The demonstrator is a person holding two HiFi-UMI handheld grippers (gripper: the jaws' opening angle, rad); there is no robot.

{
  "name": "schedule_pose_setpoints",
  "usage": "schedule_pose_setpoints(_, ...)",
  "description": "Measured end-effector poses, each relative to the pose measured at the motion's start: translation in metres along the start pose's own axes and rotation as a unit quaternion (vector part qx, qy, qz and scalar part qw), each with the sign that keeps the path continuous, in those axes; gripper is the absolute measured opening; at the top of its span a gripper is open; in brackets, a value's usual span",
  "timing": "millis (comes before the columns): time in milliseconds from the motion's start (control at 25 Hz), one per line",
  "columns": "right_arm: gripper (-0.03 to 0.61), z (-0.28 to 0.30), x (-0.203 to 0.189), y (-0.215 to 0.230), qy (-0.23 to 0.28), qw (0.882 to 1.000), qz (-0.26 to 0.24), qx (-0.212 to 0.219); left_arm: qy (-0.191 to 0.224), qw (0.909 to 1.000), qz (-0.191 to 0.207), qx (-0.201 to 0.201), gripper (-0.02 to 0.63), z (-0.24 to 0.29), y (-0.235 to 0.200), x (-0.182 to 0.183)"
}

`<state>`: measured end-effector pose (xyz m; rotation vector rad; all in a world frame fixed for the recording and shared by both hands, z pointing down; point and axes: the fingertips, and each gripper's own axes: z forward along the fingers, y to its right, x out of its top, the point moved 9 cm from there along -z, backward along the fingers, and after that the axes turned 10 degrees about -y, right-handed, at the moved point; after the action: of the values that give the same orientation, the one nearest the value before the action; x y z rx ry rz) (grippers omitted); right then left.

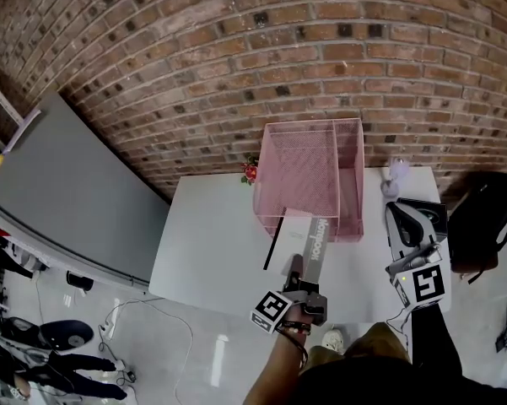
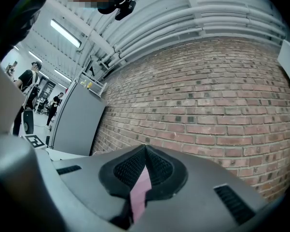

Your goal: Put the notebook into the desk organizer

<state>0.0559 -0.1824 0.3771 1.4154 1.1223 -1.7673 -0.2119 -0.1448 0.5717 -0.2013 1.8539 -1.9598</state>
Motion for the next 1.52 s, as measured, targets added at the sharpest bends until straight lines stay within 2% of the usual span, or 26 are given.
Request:
schedule_pose_setpoints(200,0.020,0.004,-0.001,0.001,0.001,1.000,-0.001,0.006,-0.008,0.9999,0.003,0.014,0.020,0.010,-0.006,0.004)
schedule_pose_setpoints(480,0.020,0.011,-0.005,0.008,-0.009,1.000,-0.004,0.000,0.010,0.9987,-0.029,0.040,0.020,0.015,-0.022,0.010)
schedule_pose_setpoints(720,0.020,0.016,-0.010,0.010,-0.016,1.000,-0.004,0.002,0.062,0.9939,-0.091,-0.009,0.020,0.016,-0.026,0.020)
schedule_pose_setpoints(840,0.020,0.017,-0.015,0.013,-0.020,1.000,-0.002,0.002,0.059,0.9951,-0.079,0.000,0.020,0.022,-0.026,0.019)
schedule_pose_setpoints(1160,0.020,0.027,-0.020,0.023,-0.023,1.000,-0.002,0.011,0.028,0.9964,-0.019,0.078,0.021,0.041,-0.027,0.011)
schedule_pose_setpoints(1520,0.020,0.038,-0.027,0.044,-0.035,0.999,-0.002,0.017,0.040,0.9930,-0.029,0.108,0.021,0.076,-0.021,0.009)
